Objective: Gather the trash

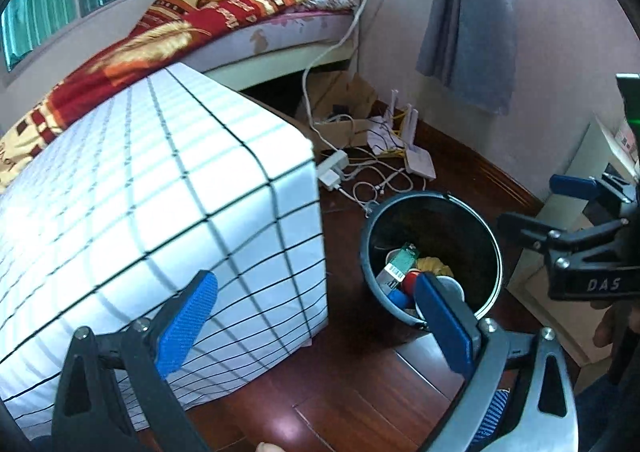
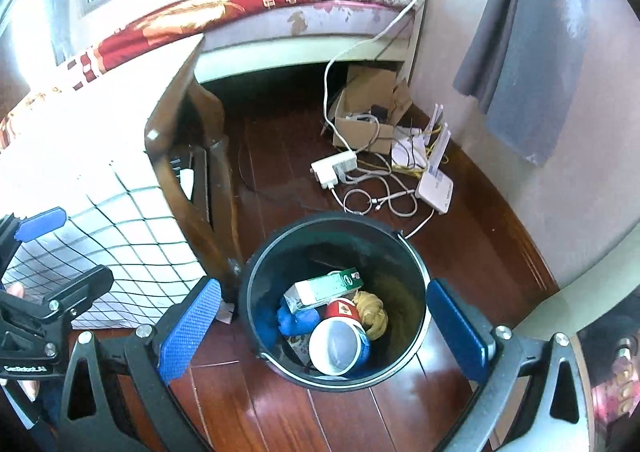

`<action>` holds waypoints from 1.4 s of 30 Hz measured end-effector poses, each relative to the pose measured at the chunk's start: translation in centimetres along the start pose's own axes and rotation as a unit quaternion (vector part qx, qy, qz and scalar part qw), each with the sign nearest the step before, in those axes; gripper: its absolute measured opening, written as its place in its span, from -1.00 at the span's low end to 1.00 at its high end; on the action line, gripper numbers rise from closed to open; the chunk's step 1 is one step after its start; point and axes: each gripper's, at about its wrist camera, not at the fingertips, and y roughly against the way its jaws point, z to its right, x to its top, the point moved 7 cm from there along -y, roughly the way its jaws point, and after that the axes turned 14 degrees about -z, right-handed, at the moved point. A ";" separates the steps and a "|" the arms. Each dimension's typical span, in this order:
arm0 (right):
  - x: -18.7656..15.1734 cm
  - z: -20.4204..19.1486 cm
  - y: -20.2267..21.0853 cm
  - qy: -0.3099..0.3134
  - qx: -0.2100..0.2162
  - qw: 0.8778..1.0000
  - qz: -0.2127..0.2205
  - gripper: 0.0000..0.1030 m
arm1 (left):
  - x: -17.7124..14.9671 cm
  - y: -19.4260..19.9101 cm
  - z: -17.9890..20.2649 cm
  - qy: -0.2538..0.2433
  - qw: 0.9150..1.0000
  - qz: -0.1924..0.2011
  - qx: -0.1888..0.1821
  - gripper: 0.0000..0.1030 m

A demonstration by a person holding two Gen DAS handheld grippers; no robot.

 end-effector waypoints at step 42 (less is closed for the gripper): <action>-5.5 -7.3 30.1 0.007 -0.040 0.983 0.178 1.00 | -6.4 23.3 -2.6 0.041 0.989 0.142 0.027 0.98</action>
